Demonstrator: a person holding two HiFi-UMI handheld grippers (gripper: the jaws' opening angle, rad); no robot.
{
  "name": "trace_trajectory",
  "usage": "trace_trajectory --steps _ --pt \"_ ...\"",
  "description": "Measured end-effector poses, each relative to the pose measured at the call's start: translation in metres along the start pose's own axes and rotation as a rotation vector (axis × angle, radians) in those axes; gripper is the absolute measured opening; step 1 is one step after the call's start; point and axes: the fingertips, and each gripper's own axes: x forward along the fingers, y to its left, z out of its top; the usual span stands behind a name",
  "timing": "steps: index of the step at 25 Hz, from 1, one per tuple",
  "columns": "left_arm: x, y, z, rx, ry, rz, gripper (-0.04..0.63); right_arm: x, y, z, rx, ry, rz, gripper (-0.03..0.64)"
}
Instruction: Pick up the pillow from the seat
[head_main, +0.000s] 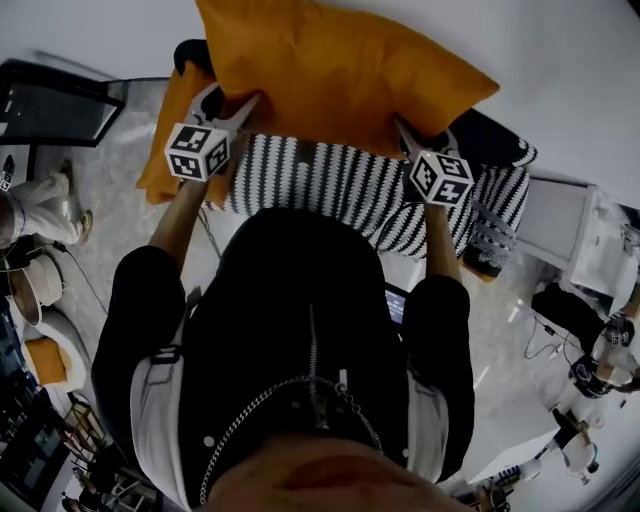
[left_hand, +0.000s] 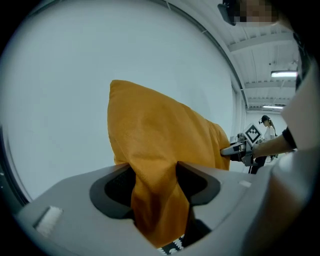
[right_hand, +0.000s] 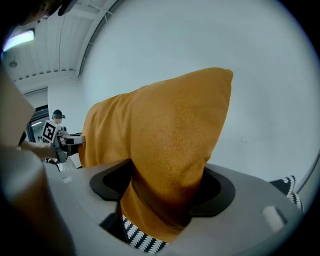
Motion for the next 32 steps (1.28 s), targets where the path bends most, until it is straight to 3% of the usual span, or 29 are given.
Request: trace_trajectory --steps 5,13,22,32 --pt "-0.002 -0.003 0.038 0.051 -0.083 0.017 0.265 -0.003 -0.001 0.028 -0.043 -0.064 -0.002 0.347" --pt "0.01 -0.001 0.067 0.086 -0.139 0.013 0.264 -0.007 -0.006 0.067 -0.135 -0.151 -0.043 0.324" --pt "-0.008 0.028 0.055 0.087 -0.18 -0.004 0.262 0.005 0.029 0.073 -0.21 -0.191 -0.083 0.308" --pt "0.025 0.004 0.071 0.088 -0.158 -0.005 0.262 -0.002 -0.01 0.085 -0.202 -0.188 -0.092 0.308"
